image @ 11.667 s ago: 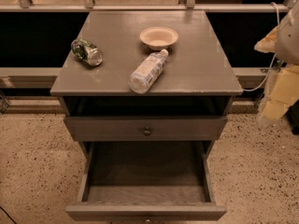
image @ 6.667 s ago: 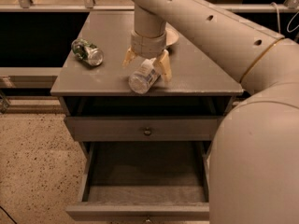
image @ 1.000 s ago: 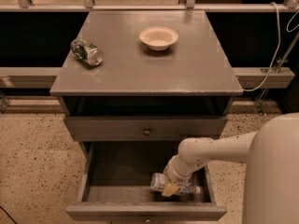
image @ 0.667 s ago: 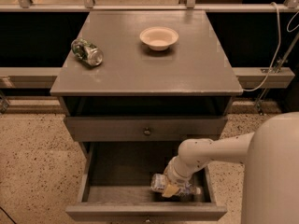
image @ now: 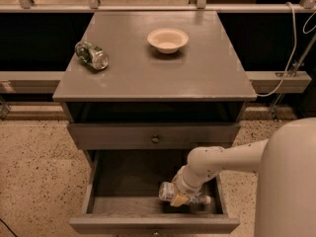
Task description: Place blue plastic bottle into middle drawer
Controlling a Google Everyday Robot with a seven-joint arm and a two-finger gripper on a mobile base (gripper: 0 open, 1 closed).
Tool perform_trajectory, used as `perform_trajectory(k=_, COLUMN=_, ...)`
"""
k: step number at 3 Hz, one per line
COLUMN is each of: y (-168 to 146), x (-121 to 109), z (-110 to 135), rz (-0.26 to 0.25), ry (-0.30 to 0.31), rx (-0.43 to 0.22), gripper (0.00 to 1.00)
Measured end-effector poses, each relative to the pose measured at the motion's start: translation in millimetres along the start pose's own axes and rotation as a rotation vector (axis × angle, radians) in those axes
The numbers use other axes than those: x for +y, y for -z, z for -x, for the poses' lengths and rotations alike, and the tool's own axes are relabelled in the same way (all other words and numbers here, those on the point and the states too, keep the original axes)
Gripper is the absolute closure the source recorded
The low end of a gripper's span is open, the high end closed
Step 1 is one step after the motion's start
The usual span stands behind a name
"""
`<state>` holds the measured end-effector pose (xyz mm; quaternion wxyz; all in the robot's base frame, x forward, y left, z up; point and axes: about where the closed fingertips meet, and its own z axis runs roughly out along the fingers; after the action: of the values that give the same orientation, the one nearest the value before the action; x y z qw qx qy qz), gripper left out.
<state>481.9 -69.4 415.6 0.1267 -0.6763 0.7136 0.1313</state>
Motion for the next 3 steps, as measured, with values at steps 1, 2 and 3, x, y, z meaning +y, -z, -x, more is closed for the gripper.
perform_trajectory(k=1, y=7, x=2, z=3, rz=-0.006, ry=0.013, rx=0.008, gripper=0.07)
perform_trajectory(k=2, y=38, x=12, z=13, rz=-0.044, ry=0.073, rx=0.008, gripper=0.0)
perform_trajectory(k=3, y=90, x=16, z=44, rz=-0.109, ry=0.136, rx=-0.046, gripper=0.0)
